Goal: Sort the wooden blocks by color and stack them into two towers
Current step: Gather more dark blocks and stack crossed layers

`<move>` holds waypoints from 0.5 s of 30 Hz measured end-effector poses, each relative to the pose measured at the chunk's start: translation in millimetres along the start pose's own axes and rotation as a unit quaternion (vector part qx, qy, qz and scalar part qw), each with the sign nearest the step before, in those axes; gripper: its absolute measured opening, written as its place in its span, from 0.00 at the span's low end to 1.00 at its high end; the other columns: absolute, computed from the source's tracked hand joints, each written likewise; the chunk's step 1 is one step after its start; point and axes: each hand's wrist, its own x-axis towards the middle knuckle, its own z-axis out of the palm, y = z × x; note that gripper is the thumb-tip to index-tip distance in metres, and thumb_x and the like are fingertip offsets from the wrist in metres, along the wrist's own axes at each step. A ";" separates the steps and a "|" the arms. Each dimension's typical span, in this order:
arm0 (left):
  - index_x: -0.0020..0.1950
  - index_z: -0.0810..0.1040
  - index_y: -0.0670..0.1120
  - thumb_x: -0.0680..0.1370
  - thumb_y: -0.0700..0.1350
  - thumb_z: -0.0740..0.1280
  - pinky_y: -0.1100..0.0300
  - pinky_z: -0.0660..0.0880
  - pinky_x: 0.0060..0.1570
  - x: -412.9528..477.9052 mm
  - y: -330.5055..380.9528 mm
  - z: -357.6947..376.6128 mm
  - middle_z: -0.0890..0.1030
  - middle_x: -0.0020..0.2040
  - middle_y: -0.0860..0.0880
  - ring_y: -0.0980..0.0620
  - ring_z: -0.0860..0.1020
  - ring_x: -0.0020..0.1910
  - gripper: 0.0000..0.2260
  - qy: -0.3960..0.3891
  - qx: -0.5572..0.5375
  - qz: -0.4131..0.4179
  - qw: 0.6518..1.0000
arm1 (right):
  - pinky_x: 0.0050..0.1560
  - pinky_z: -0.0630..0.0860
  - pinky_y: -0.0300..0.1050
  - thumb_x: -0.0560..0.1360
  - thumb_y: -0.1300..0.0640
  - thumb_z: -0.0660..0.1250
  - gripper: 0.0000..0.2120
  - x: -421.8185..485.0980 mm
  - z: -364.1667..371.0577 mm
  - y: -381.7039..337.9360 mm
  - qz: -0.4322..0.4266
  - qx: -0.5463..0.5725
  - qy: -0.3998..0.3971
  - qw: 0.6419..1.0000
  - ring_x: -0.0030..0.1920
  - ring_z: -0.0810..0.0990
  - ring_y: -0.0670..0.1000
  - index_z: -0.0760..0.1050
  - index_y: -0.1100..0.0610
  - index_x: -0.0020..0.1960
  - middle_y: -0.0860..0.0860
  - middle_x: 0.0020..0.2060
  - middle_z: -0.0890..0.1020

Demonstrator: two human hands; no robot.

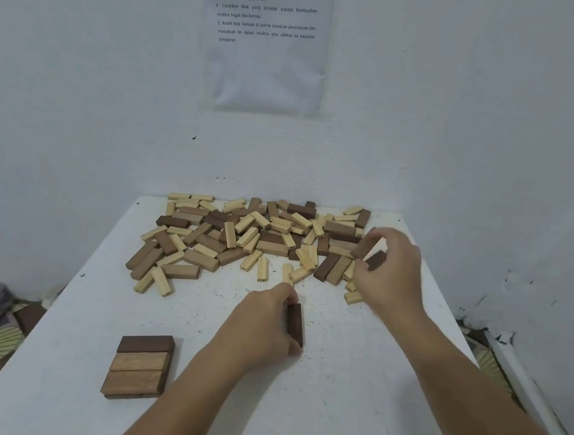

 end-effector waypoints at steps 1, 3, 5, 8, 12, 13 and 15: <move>0.65 0.72 0.58 0.66 0.49 0.81 0.59 0.78 0.54 -1.9 -0.3 0.7 0.78 0.61 0.55 0.54 0.76 0.58 0.31 0.001 0.001 0.003 1.000 | 0.51 0.73 0.36 0.69 0.65 0.69 0.18 -14.1 -7.1 -6.0 -0.017 0.029 -0.071 0.997 0.52 0.77 0.43 0.75 0.44 0.50 0.37 0.50 0.78; 0.66 0.70 0.57 0.69 0.48 0.80 0.57 0.78 0.55 -8.1 -1.1 2.2 0.78 0.62 0.54 0.52 0.76 0.59 0.29 -0.004 0.005 0.001 1.000 | 0.50 0.71 0.29 0.71 0.61 0.73 0.24 -44.8 -18.5 -12.0 -0.032 0.027 -0.222 0.974 0.56 0.73 0.36 0.73 0.39 0.59 0.36 0.56 0.76; 0.66 0.69 0.57 0.71 0.46 0.78 0.56 0.78 0.55 -14.3 -3.0 2.6 0.78 0.62 0.53 0.51 0.76 0.59 0.28 0.001 0.005 0.002 1.000 | 0.57 0.71 0.32 0.72 0.56 0.72 0.30 -67.7 -19.8 -9.7 -0.049 -0.020 -0.307 0.950 0.60 0.70 0.36 0.66 0.33 0.65 0.37 0.62 0.73; 0.66 0.68 0.57 0.72 0.46 0.77 0.56 0.77 0.56 -22.5 -5.2 1.7 0.78 0.61 0.54 0.52 0.76 0.59 0.28 0.009 -0.004 0.009 1.000 | 0.67 0.71 0.42 0.71 0.54 0.71 0.35 -82.6 -13.0 -10.6 -0.038 -0.052 -0.343 0.937 0.64 0.70 0.42 0.60 0.29 0.69 0.38 0.64 0.69; 0.69 0.68 0.56 0.72 0.46 0.76 0.56 0.76 0.57 -30.4 -4.8 2.5 0.78 0.60 0.55 0.53 0.76 0.59 0.29 0.014 -0.025 0.024 0.999 | 0.69 0.71 0.48 0.71 0.53 0.71 0.38 -89.5 -10.7 -15.0 -0.044 -0.028 -0.354 0.934 0.65 0.70 0.45 0.56 0.26 0.69 0.33 0.63 0.69; 0.69 0.68 0.56 0.72 0.46 0.76 0.56 0.76 0.57 -31.4 -4.7 2.9 0.78 0.60 0.55 0.54 0.76 0.59 0.29 0.016 -0.030 0.028 0.999 | 0.69 0.70 0.48 0.71 0.53 0.71 0.38 -90.6 -10.0 -15.5 -0.047 -0.028 -0.357 0.933 0.65 0.69 0.45 0.56 0.26 0.69 0.33 0.64 0.69; 0.69 0.68 0.57 0.72 0.46 0.75 0.56 0.76 0.57 -33.2 -5.6 3.5 0.78 0.60 0.55 0.54 0.76 0.58 0.29 0.020 -0.037 0.031 0.999 | 0.70 0.69 0.48 0.71 0.51 0.73 0.38 -92.4 -9.6 -14.8 -0.045 -0.030 -0.365 0.929 0.66 0.69 0.45 0.57 0.26 0.70 0.35 0.65 0.69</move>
